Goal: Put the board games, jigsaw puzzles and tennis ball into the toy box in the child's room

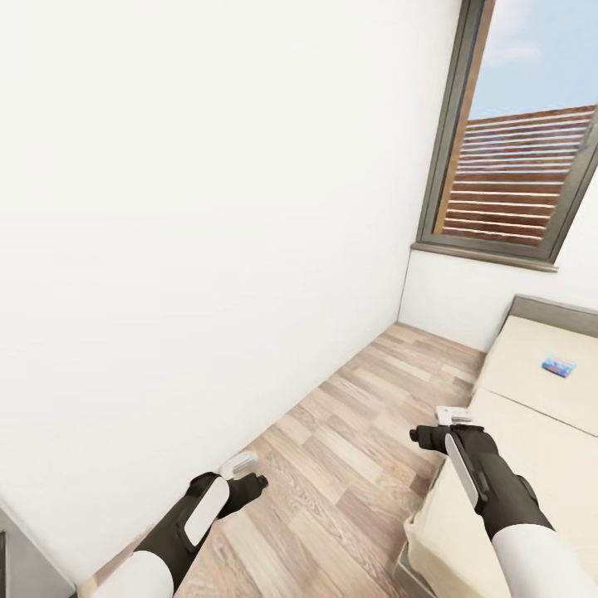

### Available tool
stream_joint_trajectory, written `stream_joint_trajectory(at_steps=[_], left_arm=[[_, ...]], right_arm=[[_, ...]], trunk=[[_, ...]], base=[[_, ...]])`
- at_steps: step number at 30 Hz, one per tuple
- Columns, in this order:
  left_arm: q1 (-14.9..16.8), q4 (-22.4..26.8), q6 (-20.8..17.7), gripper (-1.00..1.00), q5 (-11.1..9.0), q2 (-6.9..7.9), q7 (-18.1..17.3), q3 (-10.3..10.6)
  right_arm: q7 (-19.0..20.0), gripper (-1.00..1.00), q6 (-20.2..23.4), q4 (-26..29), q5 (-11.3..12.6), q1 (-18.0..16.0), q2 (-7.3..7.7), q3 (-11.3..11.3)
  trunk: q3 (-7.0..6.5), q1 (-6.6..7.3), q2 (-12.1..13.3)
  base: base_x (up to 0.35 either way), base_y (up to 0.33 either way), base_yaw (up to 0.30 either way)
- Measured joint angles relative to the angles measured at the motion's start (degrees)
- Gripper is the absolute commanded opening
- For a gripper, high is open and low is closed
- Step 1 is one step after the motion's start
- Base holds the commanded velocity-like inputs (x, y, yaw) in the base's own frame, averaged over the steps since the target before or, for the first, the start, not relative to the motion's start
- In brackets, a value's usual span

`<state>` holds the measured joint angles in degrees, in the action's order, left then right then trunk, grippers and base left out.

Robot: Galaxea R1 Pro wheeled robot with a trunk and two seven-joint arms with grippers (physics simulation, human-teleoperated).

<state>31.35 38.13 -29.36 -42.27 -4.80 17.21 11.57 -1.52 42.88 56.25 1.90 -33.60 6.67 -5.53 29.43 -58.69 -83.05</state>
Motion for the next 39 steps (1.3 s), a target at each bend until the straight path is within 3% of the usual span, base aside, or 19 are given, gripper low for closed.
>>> stream_joint_trajectory(at_steps=[21, 31, 39], left_arm=[[0.0, 0.0, 0.26, 1.0, 0.07, -0.06, -0.01, 0.1], [0.0, 0.0, 0.27, 1.0, -0.04, -0.46, -0.04, 0.49], [0.0, 0.0, 0.08, 1.0, -0.09, -0.78, 0.0, 0.55]], right_arm=[[-0.07, 1.0, 0.01, 0.02, 0.0, 0.0, 0.0, -0.06], [-0.07, 1.0, 0.01, 0.02, 0.02, -0.02, 0.0, -0.12], [-0.07, 1.0, 0.02, 0.02, 0.05, -0.02, -0.07, -0.18]], trunk=[[0.0, 0.0, 0.0], [0.0, 0.0, 0.0], [0.0, -0.03, 0.0]], base=[[0.341, 0.015, -0.01], [0.325, 0.0, -0.236], [0.086, 0.0, -0.286]])
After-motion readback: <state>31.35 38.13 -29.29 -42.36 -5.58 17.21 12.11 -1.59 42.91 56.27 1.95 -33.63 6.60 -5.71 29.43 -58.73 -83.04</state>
